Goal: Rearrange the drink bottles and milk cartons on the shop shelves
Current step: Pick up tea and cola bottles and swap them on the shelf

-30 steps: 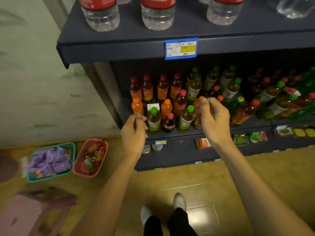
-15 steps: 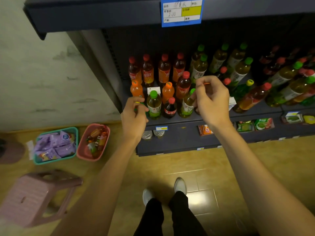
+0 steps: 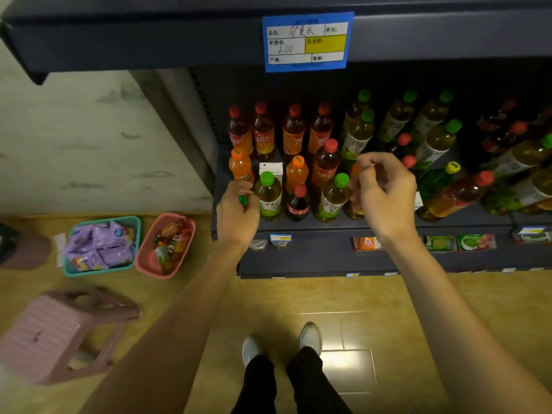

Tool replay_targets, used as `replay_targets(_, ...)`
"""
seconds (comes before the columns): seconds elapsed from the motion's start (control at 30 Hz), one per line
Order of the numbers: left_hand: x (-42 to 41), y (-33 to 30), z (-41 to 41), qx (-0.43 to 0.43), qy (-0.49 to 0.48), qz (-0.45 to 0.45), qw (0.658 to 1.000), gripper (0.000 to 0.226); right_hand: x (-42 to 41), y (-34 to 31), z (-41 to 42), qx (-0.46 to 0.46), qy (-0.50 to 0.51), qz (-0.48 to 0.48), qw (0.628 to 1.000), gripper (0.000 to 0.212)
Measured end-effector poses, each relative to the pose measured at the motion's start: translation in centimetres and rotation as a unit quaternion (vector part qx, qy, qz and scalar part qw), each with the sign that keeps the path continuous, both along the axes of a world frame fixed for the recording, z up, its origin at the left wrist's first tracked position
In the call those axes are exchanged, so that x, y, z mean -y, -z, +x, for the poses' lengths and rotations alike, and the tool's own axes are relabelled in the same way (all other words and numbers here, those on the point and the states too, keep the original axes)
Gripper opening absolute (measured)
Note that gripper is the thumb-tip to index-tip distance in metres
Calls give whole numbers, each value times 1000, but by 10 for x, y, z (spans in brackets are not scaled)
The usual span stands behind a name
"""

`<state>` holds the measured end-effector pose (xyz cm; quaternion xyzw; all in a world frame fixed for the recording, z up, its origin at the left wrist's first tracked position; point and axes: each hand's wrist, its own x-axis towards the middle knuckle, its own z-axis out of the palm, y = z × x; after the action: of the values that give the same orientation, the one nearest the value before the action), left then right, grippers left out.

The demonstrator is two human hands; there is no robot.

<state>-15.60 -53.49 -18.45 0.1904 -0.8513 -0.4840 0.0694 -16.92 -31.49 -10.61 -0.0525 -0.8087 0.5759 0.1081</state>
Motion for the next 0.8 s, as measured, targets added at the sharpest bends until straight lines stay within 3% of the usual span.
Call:
replay_targets(0.17,-4,19,-15,46,8,-32,998,35,-13,11,-7,13,-12,16,1000,13)
replay_targets(0.5,-17,47,-63,49,36,-123,991,60,-41,33,-16,34,-3,27,999,14)
replay_targets(0.67,-16,66,-73,25,48,-153,987,45,-43,45,-12,48,-2,32,998,13)
replay_targets(0.8,-22,70,-71,21,56,-83,995,39,-38,58,-5,61,-2,24,998,12)
